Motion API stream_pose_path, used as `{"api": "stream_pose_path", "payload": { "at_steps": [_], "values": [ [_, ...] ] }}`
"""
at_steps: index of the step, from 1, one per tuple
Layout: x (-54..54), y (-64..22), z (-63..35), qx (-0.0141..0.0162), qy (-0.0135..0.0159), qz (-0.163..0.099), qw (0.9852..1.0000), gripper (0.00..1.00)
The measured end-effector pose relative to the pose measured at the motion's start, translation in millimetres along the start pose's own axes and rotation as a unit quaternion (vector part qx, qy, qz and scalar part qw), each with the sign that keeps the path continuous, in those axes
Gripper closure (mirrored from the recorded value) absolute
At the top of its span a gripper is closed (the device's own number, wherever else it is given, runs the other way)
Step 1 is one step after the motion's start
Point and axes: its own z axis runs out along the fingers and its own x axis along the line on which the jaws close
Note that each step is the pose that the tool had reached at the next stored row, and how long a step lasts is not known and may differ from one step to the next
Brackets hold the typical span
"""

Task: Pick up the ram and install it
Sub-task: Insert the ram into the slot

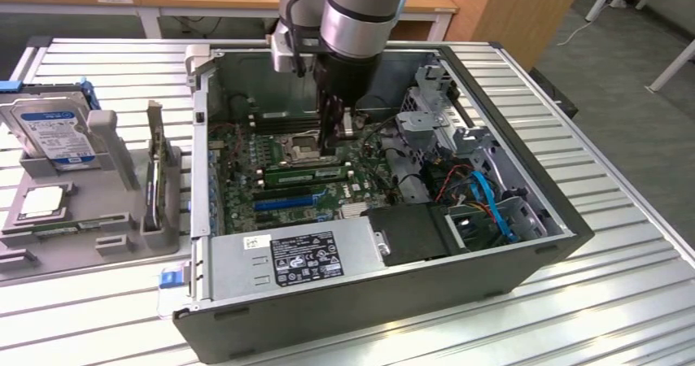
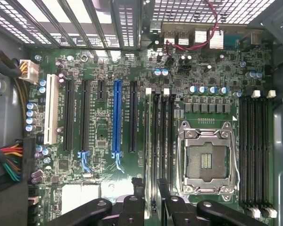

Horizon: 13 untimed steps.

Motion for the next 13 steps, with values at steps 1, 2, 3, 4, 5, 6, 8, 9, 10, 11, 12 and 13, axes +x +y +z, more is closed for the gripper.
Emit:
{"api": "stream_pose_path", "payload": {
  "at_steps": [1, 2, 3, 4, 5, 6, 8, 9, 10, 11, 12, 13],
  "values": [
    [0.0, 0.1, -1.3, 0.0000, 0.0000, 0.000, 1.0000, 0.75],
    [-0.1, 0.1, -2.4, 0.0000, 0.0000, 0.000, 1.0000, 0.75],
    [-0.1, 0.2, -3.5, 0.0000, 0.0000, 0.000, 1.0000, 0.75],
    [-0.1, 0.2, -4.5, 0.0000, 0.0000, 0.000, 1.0000, 0.75],
    [-0.1, 0.3, -5.4, 0.0000, 0.0000, 0.000, 1.0000, 0.75],
    [-0.1, 0.4, -6.2, 0.0000, 0.0000, 0.000, 1.0000, 0.75],
    [-0.2, 0.5, -7.6, 0.0000, 0.0000, 0.000, 1.0000, 0.75],
    [-0.2, 0.5, -8.2, 0.0000, 0.0000, 0.000, 1.0000, 0.75],
    [-0.2, 0.5, -8.6, 0.0000, 0.0000, 0.000, 1.0000, 0.75],
    [-0.2, 0.5, -9.0, 0.0001, 0.0000, 0.000, 1.0000, 0.75],
    [-0.2, 0.5, -9.3, 0.0002, -0.0001, 0.000, 1.0000, 0.75],
    [-0.2, 0.6, -9.6, 0.0003, -0.0001, 0.000, 1.0000, 0.75]
  ]
}}
